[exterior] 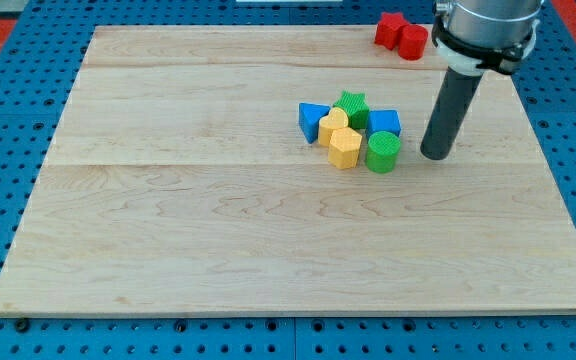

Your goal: Push the red star to the top center of the board

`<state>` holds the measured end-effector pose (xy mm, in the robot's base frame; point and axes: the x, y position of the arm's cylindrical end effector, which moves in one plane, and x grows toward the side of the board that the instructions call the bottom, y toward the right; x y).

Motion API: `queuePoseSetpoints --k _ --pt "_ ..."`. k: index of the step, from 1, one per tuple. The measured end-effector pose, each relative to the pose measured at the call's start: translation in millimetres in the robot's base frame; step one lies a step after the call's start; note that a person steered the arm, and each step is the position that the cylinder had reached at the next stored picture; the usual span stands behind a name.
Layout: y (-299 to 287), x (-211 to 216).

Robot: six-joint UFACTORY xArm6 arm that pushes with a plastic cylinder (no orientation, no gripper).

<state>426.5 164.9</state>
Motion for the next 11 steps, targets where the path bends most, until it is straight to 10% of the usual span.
queuePoseSetpoints --k 3,6,11 --pt "-29.1 -11.5" --pt "89.4 -206.4" --pt "-104.4 -232.2"
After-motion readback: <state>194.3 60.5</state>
